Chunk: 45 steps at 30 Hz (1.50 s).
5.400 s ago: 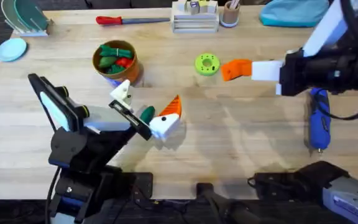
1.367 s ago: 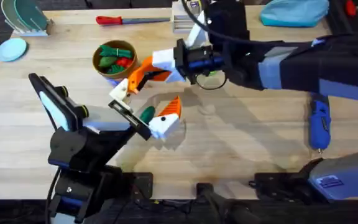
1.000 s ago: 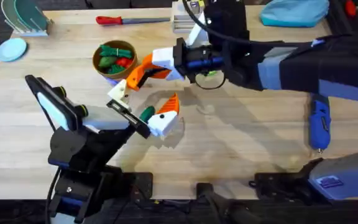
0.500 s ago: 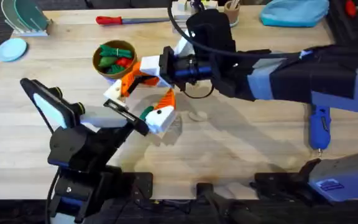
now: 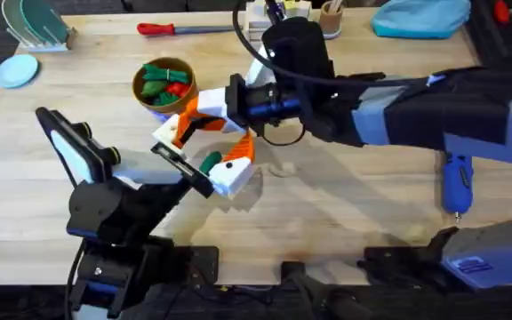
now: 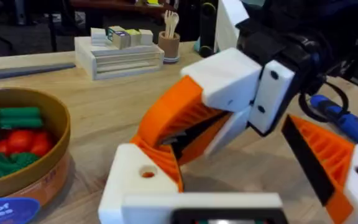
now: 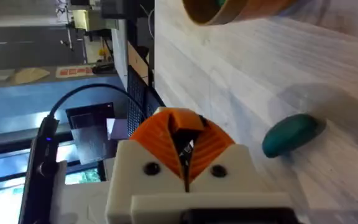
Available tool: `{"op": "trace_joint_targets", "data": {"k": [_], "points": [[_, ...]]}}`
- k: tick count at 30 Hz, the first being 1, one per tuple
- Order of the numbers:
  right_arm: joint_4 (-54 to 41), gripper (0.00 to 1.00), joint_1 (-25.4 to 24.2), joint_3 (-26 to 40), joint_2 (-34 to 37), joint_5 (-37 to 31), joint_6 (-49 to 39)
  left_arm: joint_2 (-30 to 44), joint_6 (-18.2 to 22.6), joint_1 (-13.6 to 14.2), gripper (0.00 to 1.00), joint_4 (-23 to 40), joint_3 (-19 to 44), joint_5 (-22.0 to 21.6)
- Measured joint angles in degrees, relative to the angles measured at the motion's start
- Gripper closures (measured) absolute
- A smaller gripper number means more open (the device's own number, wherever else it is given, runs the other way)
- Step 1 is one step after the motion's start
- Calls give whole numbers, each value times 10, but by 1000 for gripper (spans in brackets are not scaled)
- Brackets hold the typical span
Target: Pick up the gripper from the table and insert it into the empty holder that is missing its gripper. Then pick up a screw, insert it into the mounting hole, and use the screwdriver to tighten it. Finally, clean up the table by picking up the vegetable and placing it into the bucket.
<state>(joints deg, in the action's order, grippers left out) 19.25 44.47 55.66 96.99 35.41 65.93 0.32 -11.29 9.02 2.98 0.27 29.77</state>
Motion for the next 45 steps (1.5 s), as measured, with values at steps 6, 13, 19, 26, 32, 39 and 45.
{"op": "trace_joint_targets", "data": {"k": [6, 13, 19, 26, 32, 39, 45], "points": [[-16, 994, -4, 0, 0, 12, -6, 5, -6, -2, 9, 1, 0, 16], [-18, 809, -6, 0, 0, 28, -20, 5, -5, -2, 9, 1, 0, 21], [-24, 733, -18, 0, 0, 59, -36, 5, -1, -2, 9, 0, 0, 40], [-28, 629, -30, 0, 0, 98, -43, 4, 3, 1, 9, 0, 0, 75], [-32, 557, -43, 0, 0, 123, -47, 3, 8, 2, 9, 0, 0, 93], [-34, 508, -45, 0, 0, 129, -47, 3, 14, 2, 9, 1, 0, 96], [-34, 457, -46, 0, 0, 129, -47, 3, 17, 2, 9, 0, 0, 96]]}}
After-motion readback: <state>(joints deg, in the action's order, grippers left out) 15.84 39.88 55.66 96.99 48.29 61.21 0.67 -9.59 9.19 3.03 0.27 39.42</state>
